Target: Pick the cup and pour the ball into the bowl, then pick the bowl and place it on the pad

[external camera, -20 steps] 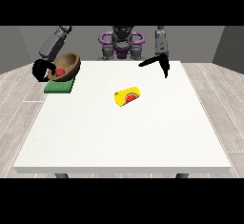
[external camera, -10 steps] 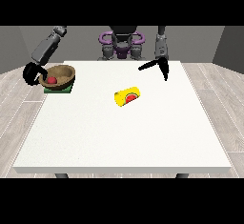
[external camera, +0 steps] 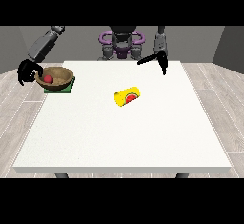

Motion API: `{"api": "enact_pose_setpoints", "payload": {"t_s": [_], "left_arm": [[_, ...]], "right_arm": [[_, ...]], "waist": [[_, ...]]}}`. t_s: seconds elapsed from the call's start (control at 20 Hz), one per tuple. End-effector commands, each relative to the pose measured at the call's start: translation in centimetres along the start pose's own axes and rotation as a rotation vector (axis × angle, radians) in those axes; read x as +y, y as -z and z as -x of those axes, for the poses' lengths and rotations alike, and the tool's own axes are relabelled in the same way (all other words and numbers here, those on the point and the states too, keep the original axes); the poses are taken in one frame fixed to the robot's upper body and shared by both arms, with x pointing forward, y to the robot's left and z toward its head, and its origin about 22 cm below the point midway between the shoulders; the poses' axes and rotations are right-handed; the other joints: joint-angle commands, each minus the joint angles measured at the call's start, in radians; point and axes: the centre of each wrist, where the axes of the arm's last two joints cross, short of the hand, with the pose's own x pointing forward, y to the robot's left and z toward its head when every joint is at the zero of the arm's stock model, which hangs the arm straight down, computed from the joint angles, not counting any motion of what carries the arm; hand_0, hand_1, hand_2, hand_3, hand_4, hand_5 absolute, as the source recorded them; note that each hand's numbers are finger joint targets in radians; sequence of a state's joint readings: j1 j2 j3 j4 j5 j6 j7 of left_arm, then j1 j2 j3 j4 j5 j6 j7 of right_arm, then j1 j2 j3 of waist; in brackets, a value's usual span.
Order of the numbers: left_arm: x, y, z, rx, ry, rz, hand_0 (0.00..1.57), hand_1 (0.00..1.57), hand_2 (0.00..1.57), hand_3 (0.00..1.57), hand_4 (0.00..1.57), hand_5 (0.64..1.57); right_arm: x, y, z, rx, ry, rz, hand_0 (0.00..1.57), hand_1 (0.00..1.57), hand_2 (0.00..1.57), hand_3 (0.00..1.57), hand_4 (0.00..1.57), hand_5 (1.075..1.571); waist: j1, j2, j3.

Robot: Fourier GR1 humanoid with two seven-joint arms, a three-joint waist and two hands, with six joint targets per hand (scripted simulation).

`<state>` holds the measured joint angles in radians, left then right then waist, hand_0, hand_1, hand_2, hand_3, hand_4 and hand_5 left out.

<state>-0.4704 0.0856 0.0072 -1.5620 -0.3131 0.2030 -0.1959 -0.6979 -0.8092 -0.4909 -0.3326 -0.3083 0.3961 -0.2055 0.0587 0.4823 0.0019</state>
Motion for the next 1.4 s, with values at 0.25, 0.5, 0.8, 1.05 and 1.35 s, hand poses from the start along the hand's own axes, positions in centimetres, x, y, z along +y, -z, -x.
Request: {"api": "enact_pose_setpoints", "payload": {"t_s": [0.25,0.5,0.8,1.05,1.35], "left_arm": [[-1.5,-0.1,-0.3,0.030,-0.021,0.000,0.00,0.00,0.00,0.00,0.00,1.566],[0.0,0.1,-1.7,0.005,-0.036,0.009,0.00,0.00,0.00,0.00,0.00,1.565],[0.7,-0.3,-1.5,0.011,-0.037,-0.023,0.00,0.00,0.00,0.00,0.00,1.565],[1.5,-1.9,-2.3,-0.003,-0.050,0.024,0.00,0.00,0.00,0.00,0.00,1.565],[0.6,-1.0,-4.0,-0.012,-0.061,-0.019,0.00,0.00,0.00,0.00,0.00,1.569]], "right_arm": [[1.6,0.4,1.1,0.080,-0.051,-0.041,1.57,1.57,1.57,1.04,0.73,1.570],[1.2,-0.1,2.1,0.082,-0.117,-0.018,1.57,1.57,1.57,1.11,0.69,1.565],[-3.2,-1.2,-2.2,0.118,-0.237,0.116,0.75,0.75,0.47,0.74,0.00,1.514],[-3.2,-1.2,-2.2,0.090,-0.236,0.174,0.00,0.00,0.41,0.24,0.00,1.487],[-2.1,-0.1,-3.8,0.089,-0.215,0.123,0.00,0.00,0.33,0.24,0.00,1.495]], "waist": [[-0.020,-0.036,-0.0010],[0.012,-0.026,-0.0002],[-0.003,-0.004,-0.0005],[0.022,0.006,-0.0003],[-0.015,-0.010,-0.0001]]}}
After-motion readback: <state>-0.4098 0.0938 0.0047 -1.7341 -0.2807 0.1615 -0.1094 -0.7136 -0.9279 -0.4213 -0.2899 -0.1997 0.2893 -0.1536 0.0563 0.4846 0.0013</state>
